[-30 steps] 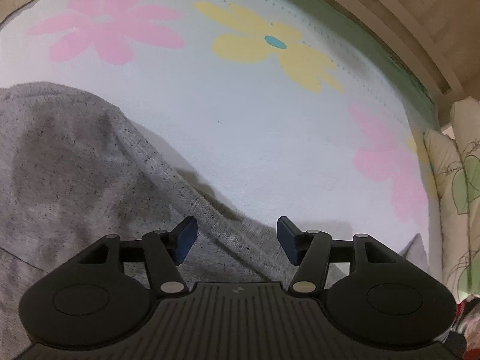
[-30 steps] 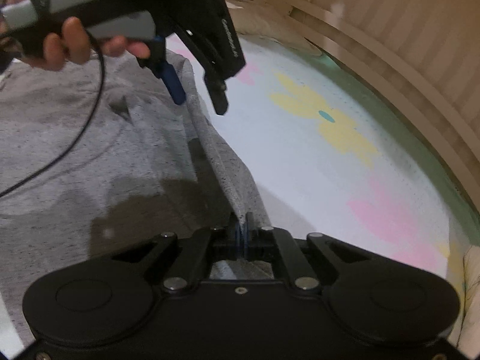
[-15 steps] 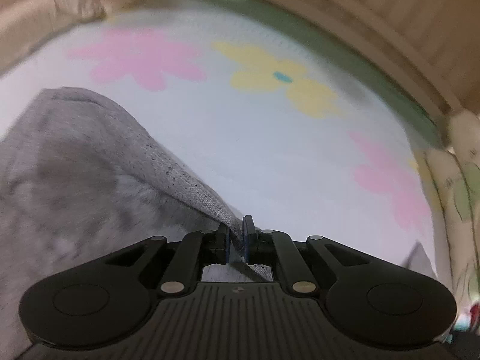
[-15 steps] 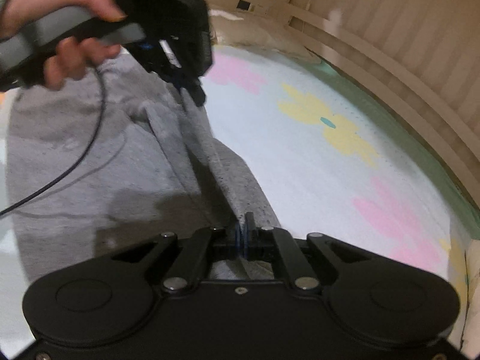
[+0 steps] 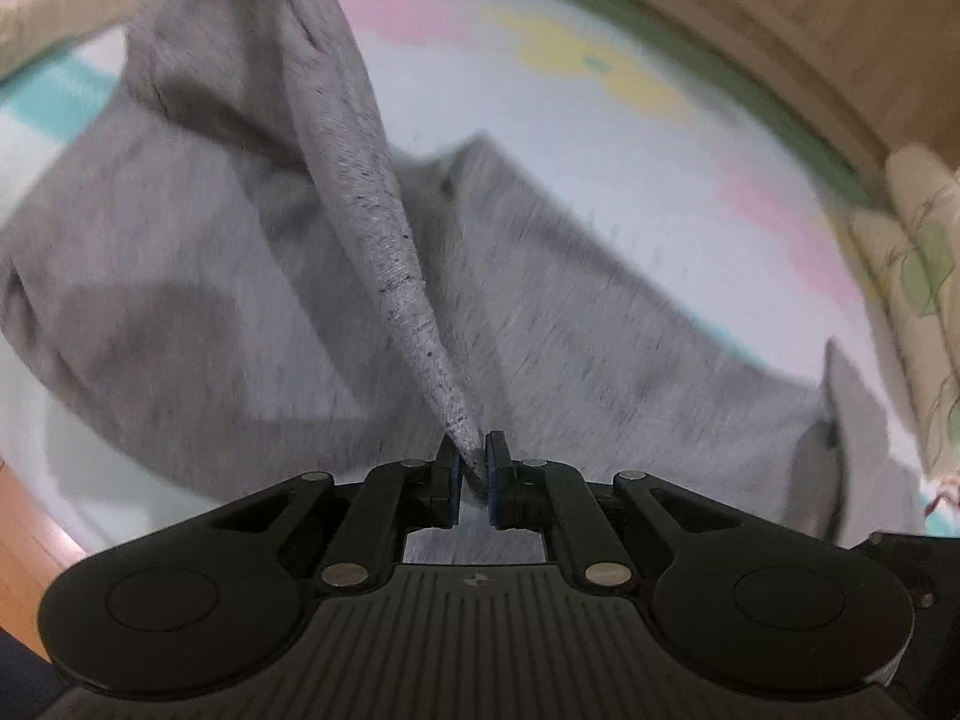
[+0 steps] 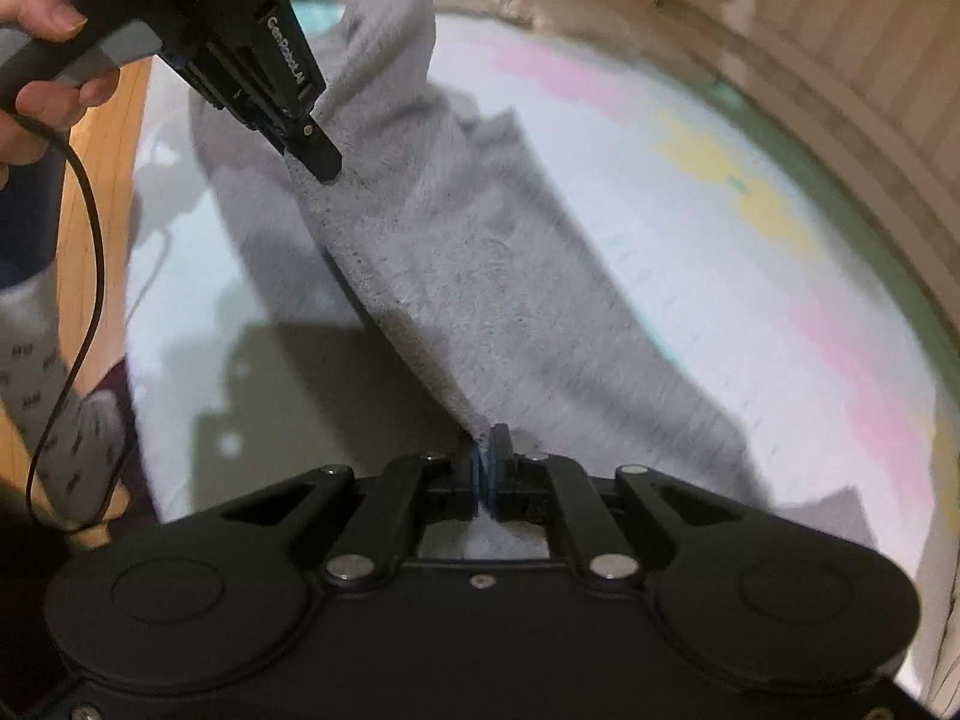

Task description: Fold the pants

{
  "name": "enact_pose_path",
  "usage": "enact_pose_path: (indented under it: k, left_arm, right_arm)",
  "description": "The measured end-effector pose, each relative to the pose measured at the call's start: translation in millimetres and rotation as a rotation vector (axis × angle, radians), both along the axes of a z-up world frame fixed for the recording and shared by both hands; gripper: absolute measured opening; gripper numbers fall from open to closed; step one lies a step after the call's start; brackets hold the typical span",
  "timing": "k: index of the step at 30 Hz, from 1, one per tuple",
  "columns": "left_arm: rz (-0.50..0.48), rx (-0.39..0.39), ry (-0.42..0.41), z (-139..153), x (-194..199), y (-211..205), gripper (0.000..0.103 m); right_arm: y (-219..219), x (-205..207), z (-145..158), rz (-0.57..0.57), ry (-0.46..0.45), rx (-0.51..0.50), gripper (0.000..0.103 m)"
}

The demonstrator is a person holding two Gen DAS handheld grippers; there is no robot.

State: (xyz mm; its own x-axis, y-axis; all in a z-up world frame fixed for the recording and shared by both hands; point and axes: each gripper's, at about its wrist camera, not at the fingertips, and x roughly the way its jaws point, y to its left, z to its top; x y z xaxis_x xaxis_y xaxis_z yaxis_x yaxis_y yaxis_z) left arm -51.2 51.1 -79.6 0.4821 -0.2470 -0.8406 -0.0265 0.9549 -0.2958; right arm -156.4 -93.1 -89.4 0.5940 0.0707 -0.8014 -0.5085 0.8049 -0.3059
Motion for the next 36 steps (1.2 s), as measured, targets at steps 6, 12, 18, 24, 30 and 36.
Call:
enact_pose_path:
  k: [6,12,18,24,30,36]
  left_arm:
    - [-0.016,0.014,0.032,-15.9,9.5,-2.3,0.008]
    - [-0.050,0.071,-0.019,-16.5,-4.5,-12.0,0.009]
    - [-0.035,0.016,-0.017,-21.9,-10.8,3.0,0.009]
    - [-0.036,0.018,-0.029,-22.4,-8.2,-2.4,0.008]
    - [-0.017,0.026,-0.036,-24.9,-7.4,-9.0,0.009]
    - [0.000,0.038,-0.040,-25.1,-8.8,-15.1,0.012]
  right_arm:
    - [-42.8,10.5,39.7,-0.268,-0.041,0.273,0.045]
    - [-105.9,73.9,46.8,-0.666,-0.157,0.197,0.054]
    - [-154.4,150.7,11.4,-0.957,-0.106,0.078,0.055]
    - [-177.7,158.6,-13.0,-1.072,-0.002,0.055,0.048]
    - [-205.5,101.1,58.0,-1.094,-0.178,0.296,0.007]
    - [-258.4,-9.2,68.3,-1.305,-0.236,0.429,0.007]
